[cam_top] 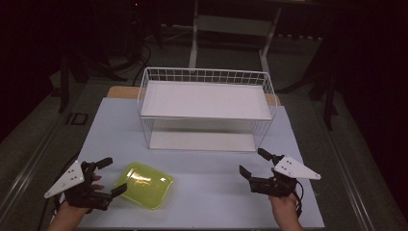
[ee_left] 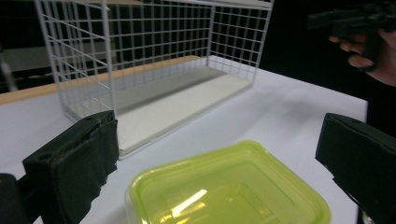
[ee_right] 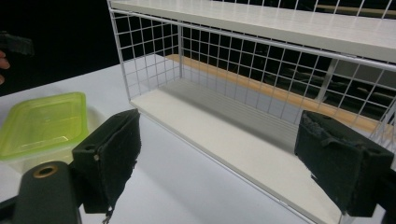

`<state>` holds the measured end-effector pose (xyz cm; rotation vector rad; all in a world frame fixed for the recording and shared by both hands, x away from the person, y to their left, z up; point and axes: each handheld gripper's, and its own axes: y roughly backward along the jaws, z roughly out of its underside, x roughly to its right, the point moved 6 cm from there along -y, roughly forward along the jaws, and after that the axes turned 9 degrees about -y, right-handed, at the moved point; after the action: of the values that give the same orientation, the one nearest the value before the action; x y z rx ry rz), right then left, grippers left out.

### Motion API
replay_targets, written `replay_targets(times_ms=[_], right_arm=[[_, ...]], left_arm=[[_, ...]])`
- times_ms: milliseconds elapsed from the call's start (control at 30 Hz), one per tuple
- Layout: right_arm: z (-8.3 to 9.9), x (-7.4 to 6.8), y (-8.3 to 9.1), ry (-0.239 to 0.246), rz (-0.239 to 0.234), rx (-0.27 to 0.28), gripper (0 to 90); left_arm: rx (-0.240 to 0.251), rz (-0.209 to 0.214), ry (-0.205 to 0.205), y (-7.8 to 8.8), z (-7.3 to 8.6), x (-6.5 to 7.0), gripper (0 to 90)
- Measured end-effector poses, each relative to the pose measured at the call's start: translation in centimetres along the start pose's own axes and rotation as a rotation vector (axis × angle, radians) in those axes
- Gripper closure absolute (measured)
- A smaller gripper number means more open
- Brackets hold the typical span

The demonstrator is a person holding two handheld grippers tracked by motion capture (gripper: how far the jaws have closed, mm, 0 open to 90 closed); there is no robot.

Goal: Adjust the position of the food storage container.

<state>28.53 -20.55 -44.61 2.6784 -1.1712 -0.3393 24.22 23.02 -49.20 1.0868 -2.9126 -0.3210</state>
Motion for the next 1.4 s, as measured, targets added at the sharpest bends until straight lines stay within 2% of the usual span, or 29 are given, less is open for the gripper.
replay_targets(times_ms=[33, 133, 167, 267, 300, 333, 433, 633, 700, 767, 800, 833, 900, 933, 967, 1133, 1167, 1233, 1300, 1400], right_arm=[[-0.1, 0.0, 0.1, 0.004, 0.000, 0.015, 14.5], [-0.2, 0.0, 0.2, 0.007, 0.000, 0.023, 14.5], [-0.3, -0.1, 0.4, 0.004, -0.028, 0.035, 14.5], [-0.4, -0.1, 0.6, 0.010, -0.041, 0.033, 14.4], [-0.5, -0.2, 0.8, 0.020, -0.039, 0.034, 14.4], [-0.7, -0.4, 1.0, 0.037, -0.040, 0.037, 14.5], [-1.4, -0.4, 1.2, 0.044, -0.025, 0.048, 14.4], [-2.3, -0.9, 1.3, 0.040, -0.039, 0.040, 14.0], [-2.5, -1.0, 1.4, 0.043, -0.043, 0.034, 13.9], [-2.8, -1.2, 1.6, 0.046, -0.026, 0.037, 13.6], [-2.8, -1.2, 1.7, 0.042, -0.026, 0.050, 13.6], [-2.8, -1.3, 1.8, 0.034, -0.026, 0.061, 13.6], [-2.8, -1.3, 1.8, 0.034, -0.026, 0.065, 13.5], [-2.7, -1.3, 1.7, 0.033, -0.023, 0.065, 13.6], [-2.4, -1.3, 1.5, 0.027, -0.028, 0.058, 13.6], [-1.9, -1.3, 1.1, 0.010, -0.037, 0.037, 13.6], [-1.9, -1.3, 1.0, 0.011, -0.038, 0.036, 13.7], [-1.9, -1.4, 0.9, 0.012, -0.043, 0.030, 13.7], [-1.8, -1.4, 0.9, 0.013, -0.043, 0.027, 13.7], [-1.7, -1.5, 0.8, 0.015, -0.044, 0.022, 13.8]], left_arm=[[0.013, -0.008, 0.006, 0.1, -0.4, 0.1, 0.0], [0.010, -0.007, 0.008, 0.1, -0.5, 0.1, 0.0], [0.014, 0.005, 0.021, 0.1, -1.2, 0.3, 0.0], [0.012, 0.007, 0.006, 0.0, -1.6, 0.5, 0.0], [0.017, 0.017, -0.011, -0.1, -2.0, 0.7, 0.0], [0.015, 0.024, -0.010, -0.2, -2.2, 0.8, 0.0], [-0.028, 0.021, -0.054, -0.5, -2.4, 1.2, 0.0], [-0.057, 0.085, 0.025, -0.6, -2.3, 1.7, 0.0], [-0.056, 0.093, 0.031, -0.6, -2.3, 1.9, 0.0], [-0.089, 0.099, -0.014, -0.8, -2.1, 2.7, 0.0], [-0.106, 0.096, -0.010, -0.9, -2.1, 2.8, 0.0], [-0.128, 0.112, 0.000, -1.0, -1.9, 3.0, 0.0], [-0.136, 0.109, -0.008, -1.1, -1.7, 3.2, 0.1], [-0.177, 0.113, -0.022, -1.4, -1.3, 3.4, 0.1], [-0.190, 0.119, -0.030, -1.4, -1.1, 3.5, 0.4], [-0.253, 0.162, -0.024, -1.9, 0.0, 4.2, 15.7], [-0.265, 0.184, -0.027, -2.0, 0.3, 4.4, 16.3], [-0.280, 0.206, -0.049, -2.0, 0.7, 4.8, 26.5], [-0.299, 0.255, -0.060, -2.1, 1.1, 5.3, 41.2], [-0.317, 0.302, -0.084, -2.0, 1.6, 5.8, 55.8]])
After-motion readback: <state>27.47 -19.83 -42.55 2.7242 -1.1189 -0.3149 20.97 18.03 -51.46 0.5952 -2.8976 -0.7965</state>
